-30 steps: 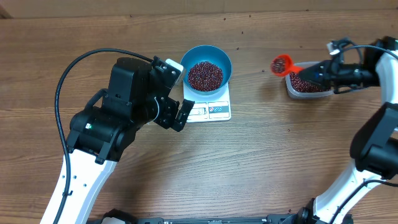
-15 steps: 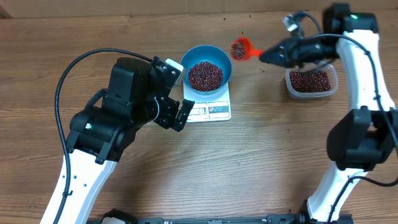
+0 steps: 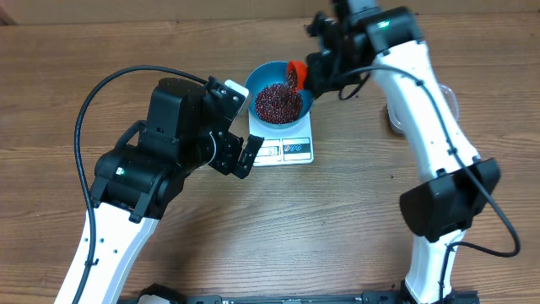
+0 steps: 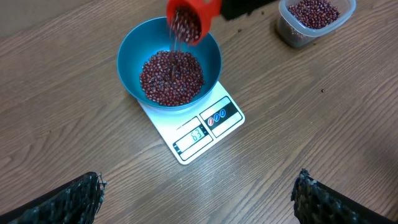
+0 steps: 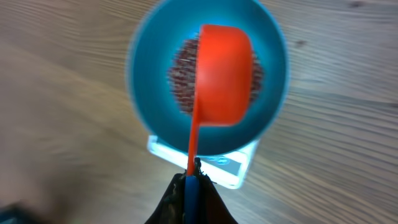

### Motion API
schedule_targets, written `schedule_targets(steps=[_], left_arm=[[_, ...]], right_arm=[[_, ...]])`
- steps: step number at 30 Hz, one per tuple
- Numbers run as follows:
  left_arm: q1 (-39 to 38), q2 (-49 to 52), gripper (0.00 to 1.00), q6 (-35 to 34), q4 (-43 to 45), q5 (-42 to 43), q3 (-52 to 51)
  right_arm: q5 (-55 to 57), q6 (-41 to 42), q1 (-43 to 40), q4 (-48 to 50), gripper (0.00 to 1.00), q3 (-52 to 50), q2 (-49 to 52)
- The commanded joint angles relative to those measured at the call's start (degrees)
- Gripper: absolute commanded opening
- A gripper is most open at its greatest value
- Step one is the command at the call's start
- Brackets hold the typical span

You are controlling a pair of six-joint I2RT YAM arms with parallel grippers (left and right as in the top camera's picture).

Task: Scoop item into bowl and weigh 150g on scale
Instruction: 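Tip the scoop to pour beans into the blue bowl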

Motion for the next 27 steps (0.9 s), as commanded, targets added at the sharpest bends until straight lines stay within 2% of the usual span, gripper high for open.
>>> schedule_targets(steps=[1, 7, 27], left_arm=[[0.3, 0.2, 0.99, -0.3, 0.0, -0.4, 1.0], [0.3, 0.2, 1.00, -0.3, 0.0, -0.4, 1.0], [0.3, 0.2, 0.99, -0.3, 0.0, -0.4, 1.0]], right_arm=[[18.1, 2.3, 4.5, 0.2, 0.04, 2.1, 0.0], [27.7, 2.3, 9.3, 0.8, 0.04, 2.1, 0.0], [27.7, 2.2, 12.2, 2.5, 0.04, 2.1, 0.0]])
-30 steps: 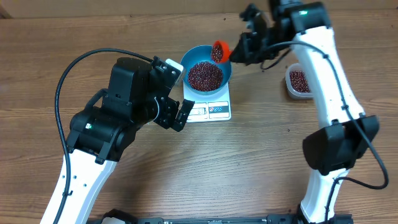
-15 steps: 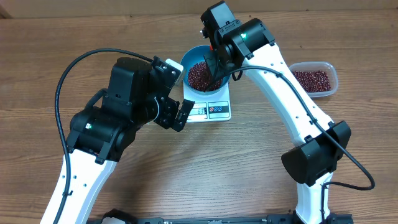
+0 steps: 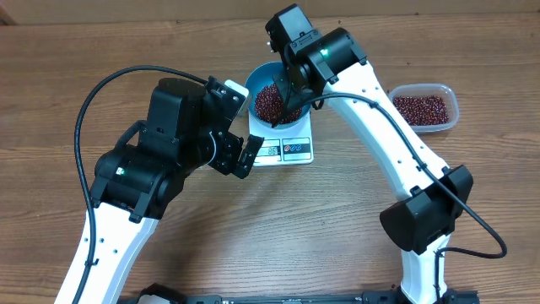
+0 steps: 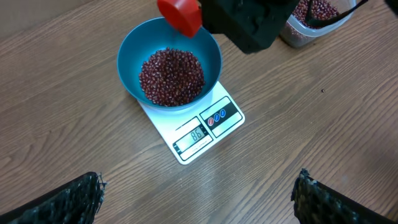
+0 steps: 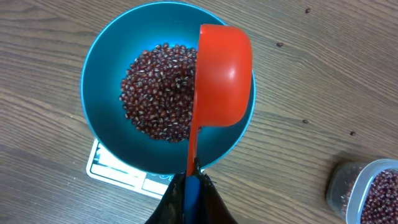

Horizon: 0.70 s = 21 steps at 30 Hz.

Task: Scoop item into bowl and weigh 150g on scale
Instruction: 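Tip the scoop to pour beans into the blue bowl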

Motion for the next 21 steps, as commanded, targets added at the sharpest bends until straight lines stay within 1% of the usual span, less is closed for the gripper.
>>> schedule_targets(steps=[1, 4, 15, 21], left_arm=[[0.3, 0.2, 0.99, -0.3, 0.0, -0.4, 1.0], [0.3, 0.2, 1.00, -0.3, 0.0, -0.4, 1.0], [0.3, 0.2, 1.00, -0.3, 0.0, -0.4, 1.0], [0.3, 0.2, 1.00, -0.3, 0.0, -0.4, 1.0]], right_arm=[[1.0, 0.4, 0.2, 0.4, 0.04, 2.1, 0.0], [0.7, 1.7, 0.3, 0.4, 0.04, 2.1, 0.0], [0.6, 1.7, 0.2, 0.6, 0.04, 2.1, 0.0], [-5.8, 1.5, -1.7, 0.3, 0.04, 2.1, -1.6]])
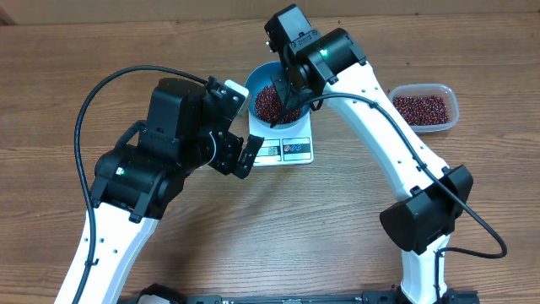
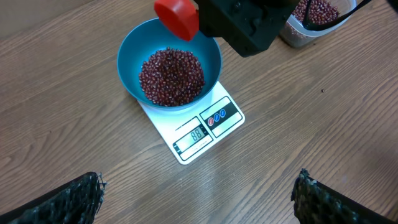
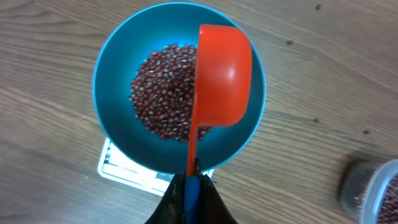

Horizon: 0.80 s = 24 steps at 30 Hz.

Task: Scoop item into bowl and weigh 150g on scale
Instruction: 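Tip the scoop to pour beans into the blue bowl, then return the empty scoop with the right gripper to the bean tub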

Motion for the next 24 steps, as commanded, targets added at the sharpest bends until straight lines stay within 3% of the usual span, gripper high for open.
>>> schedule_targets(steps=[1, 14, 24], left_arm=[[0.3, 0.2, 1.00, -0.3, 0.0, -0.4, 1.0], [0.3, 0.2, 1.00, -0.3, 0.0, -0.4, 1.0], [0.3, 0.2, 0.99, -0.3, 0.0, -0.4, 1.0]], right_arm=[[-4.2, 0.2, -2.1, -0.2, 0.04, 2.1, -2.3], [-6.7, 0.2, -20.9, -6.3, 0.04, 2.1, -14.2], [-6.4, 0.2, -37.2, -11.2, 0.04, -2.1, -12.7]])
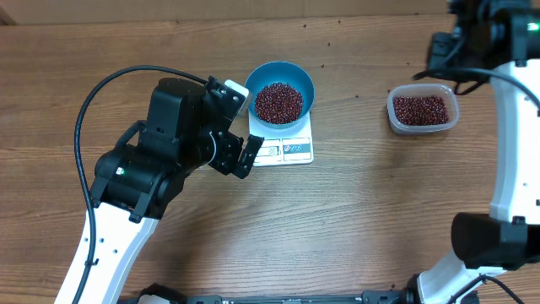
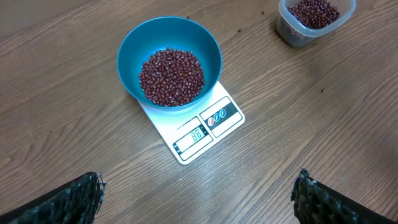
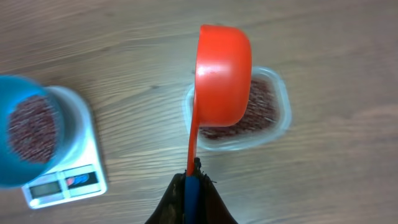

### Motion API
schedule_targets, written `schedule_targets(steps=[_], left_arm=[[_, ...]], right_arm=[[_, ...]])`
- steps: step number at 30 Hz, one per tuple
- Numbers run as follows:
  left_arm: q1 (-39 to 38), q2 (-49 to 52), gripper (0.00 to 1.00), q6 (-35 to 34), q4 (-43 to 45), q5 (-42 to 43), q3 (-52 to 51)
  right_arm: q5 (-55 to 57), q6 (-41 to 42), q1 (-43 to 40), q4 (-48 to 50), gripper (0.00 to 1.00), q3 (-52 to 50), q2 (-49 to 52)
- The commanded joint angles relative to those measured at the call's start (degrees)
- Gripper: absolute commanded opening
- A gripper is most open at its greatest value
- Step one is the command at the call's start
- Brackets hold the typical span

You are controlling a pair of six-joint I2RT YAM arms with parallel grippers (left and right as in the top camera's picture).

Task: Scoop item into bowl and weigh 150g on scale
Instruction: 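Return the empty scoop with the right gripper to the bean tub, then dip the scoop into the bean tub with the right gripper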

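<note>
A blue bowl [image 1: 283, 91] holding red beans rests on the white scale [image 1: 287, 150], whose display [image 2: 193, 136] shows digits. The clear tub of beans [image 1: 423, 111] stands at the far right of the table. My right gripper [image 3: 193, 177] is shut on the blue-tipped handle of the red scoop [image 3: 224, 74], which hangs above the tub [image 3: 239, 112]. In the overhead view the right gripper is near the top right edge, the scoop itself hidden there. My left gripper [image 2: 199, 196] is open, its fingers [image 2: 74, 198] wide apart over bare wood in front of the scale.
A few stray beans [image 1: 391, 89] lie on the wooden table between scale and tub. The left arm [image 1: 160, 160] hovers just left of the scale. The table's back edge [image 1: 253, 21] runs behind the bowl.
My right gripper has moved with the red scoop from above the blue bowl to above the clear tub on the right. The left arm stayed still.
The scoop was tipped over the bowl with beans falling and the display read a lower number. Then the scoop hung emptied over the bowl while the reading rose to 88. Now the scoop is over the tub.
</note>
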Motion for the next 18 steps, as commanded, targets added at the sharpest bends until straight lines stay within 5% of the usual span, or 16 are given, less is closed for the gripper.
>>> schedule_targets(steps=[1, 18], left_arm=[[0.3, 0.2, 1.00, -0.3, 0.0, -0.4, 1.0], [0.3, 0.2, 0.99, -0.3, 0.0, -0.4, 1.0]], right_arm=[[-0.3, 0.2, -3.0, 0.5, 0.04, -3.3, 1.4], [2.0, 0.2, -5.7, 11.8, 0.04, -21.0, 9.8]])
